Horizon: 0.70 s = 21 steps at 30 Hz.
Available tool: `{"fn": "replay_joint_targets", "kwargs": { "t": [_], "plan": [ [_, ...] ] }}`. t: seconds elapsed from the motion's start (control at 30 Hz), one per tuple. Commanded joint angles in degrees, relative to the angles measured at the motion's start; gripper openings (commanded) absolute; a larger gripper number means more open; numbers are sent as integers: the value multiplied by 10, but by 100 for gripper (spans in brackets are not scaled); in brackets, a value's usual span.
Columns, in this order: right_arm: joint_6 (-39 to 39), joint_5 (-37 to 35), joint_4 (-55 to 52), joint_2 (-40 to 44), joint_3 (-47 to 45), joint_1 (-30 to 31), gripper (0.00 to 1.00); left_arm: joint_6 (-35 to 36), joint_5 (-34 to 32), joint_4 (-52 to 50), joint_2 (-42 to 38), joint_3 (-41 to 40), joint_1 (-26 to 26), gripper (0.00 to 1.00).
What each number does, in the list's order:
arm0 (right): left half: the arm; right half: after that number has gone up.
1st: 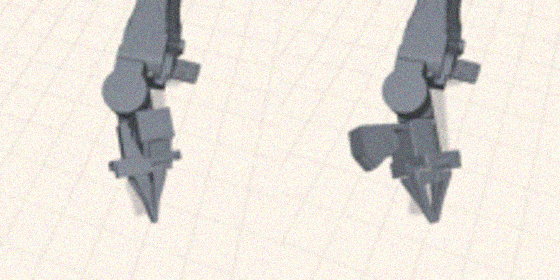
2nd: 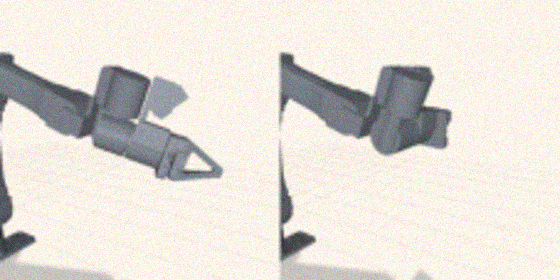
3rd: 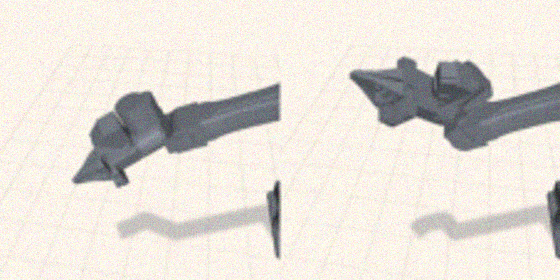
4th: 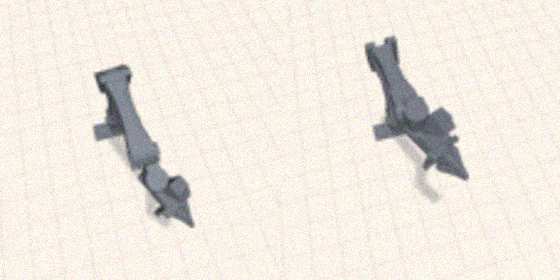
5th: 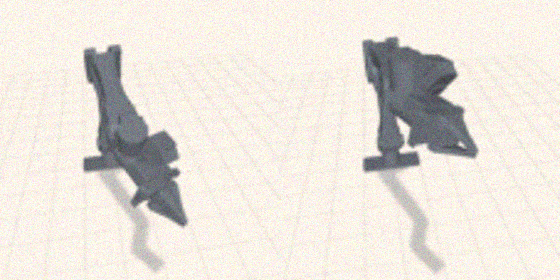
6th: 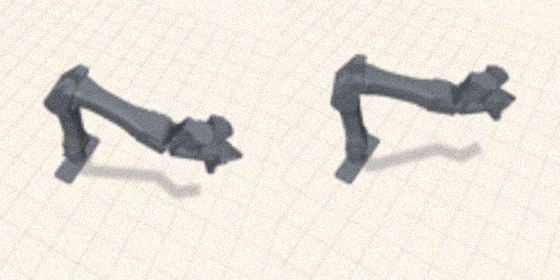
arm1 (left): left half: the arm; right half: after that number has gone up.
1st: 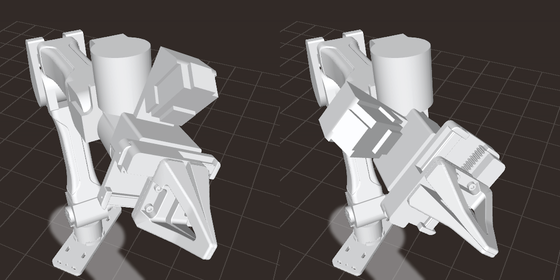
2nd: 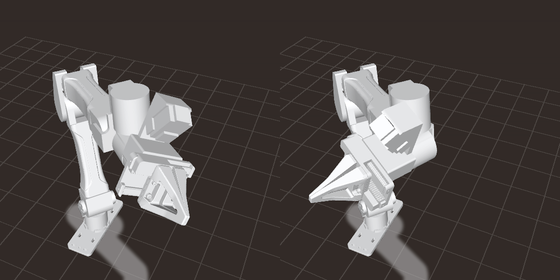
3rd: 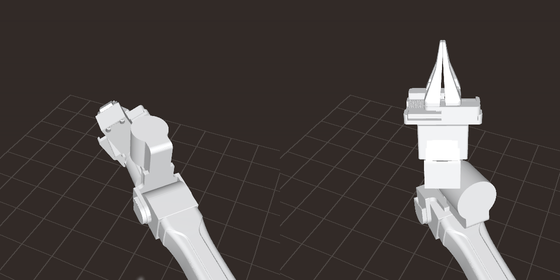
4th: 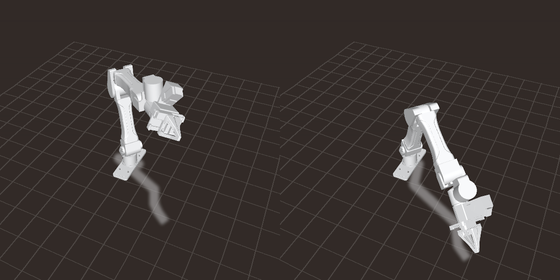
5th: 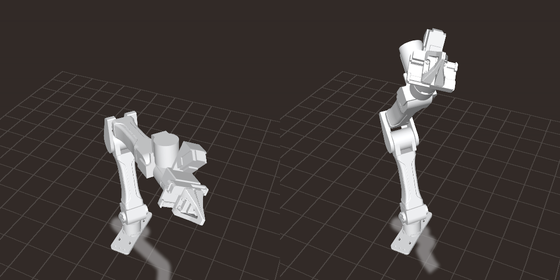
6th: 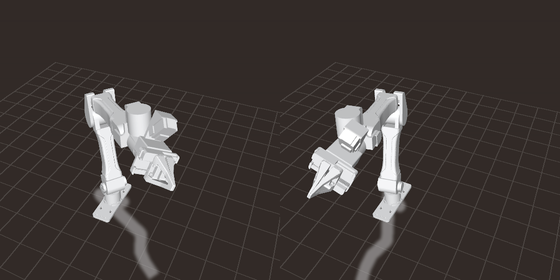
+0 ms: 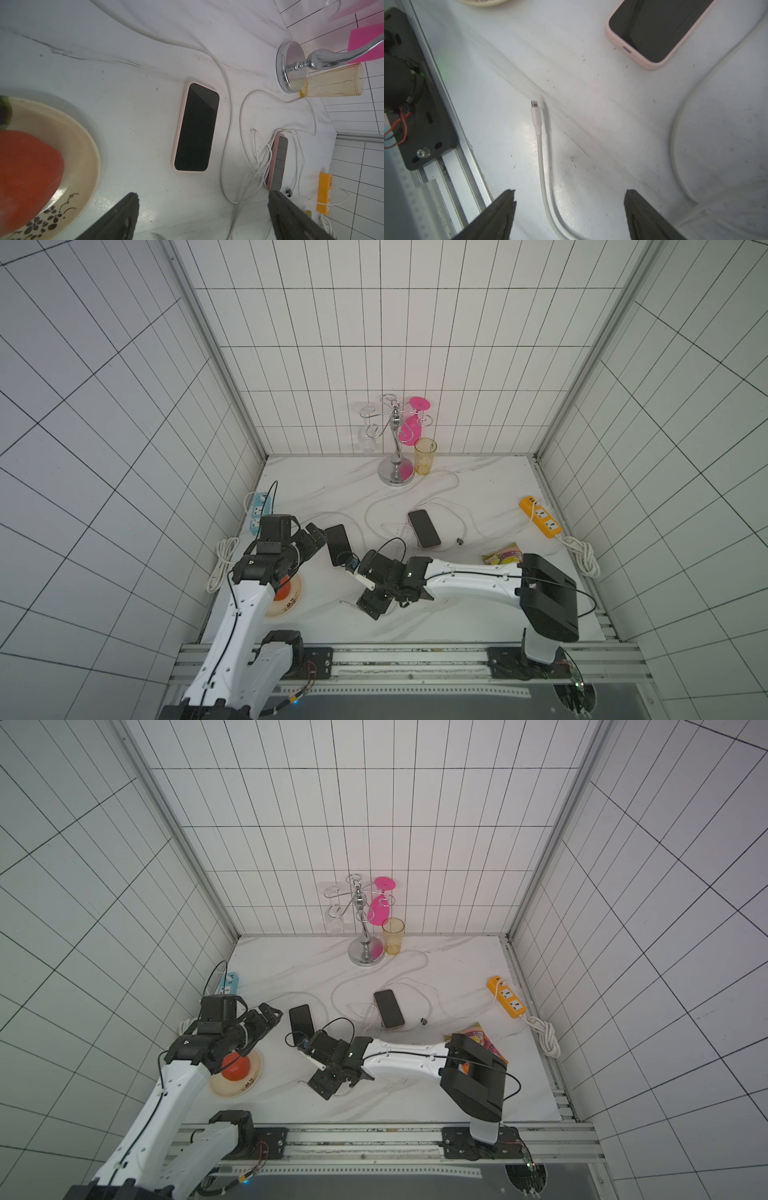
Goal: Plug the charging cable into the phone
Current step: Pick up the charging cable from the center of the board.
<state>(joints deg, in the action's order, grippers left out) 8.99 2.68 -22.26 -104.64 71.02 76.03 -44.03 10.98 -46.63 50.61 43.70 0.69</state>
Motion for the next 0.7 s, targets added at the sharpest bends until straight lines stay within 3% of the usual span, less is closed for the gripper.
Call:
{"fn": "replay_joint_targets", "kwargs": {
  "t": [0.0, 0.4, 0.67],
  "plan": [
    [-19, 12, -2, -26, 35, -1, 85, -5, -15, -13, -10, 0, -2, 98],
    [-21, 17, 19, -125, 70, 7, 78, 0, -25, -23, -22, -11, -23, 98],
    [-3, 5, 26, -132, 68, 12, 42, 4, -18, -30, -13, -6, -26, 98]
  ]
}}
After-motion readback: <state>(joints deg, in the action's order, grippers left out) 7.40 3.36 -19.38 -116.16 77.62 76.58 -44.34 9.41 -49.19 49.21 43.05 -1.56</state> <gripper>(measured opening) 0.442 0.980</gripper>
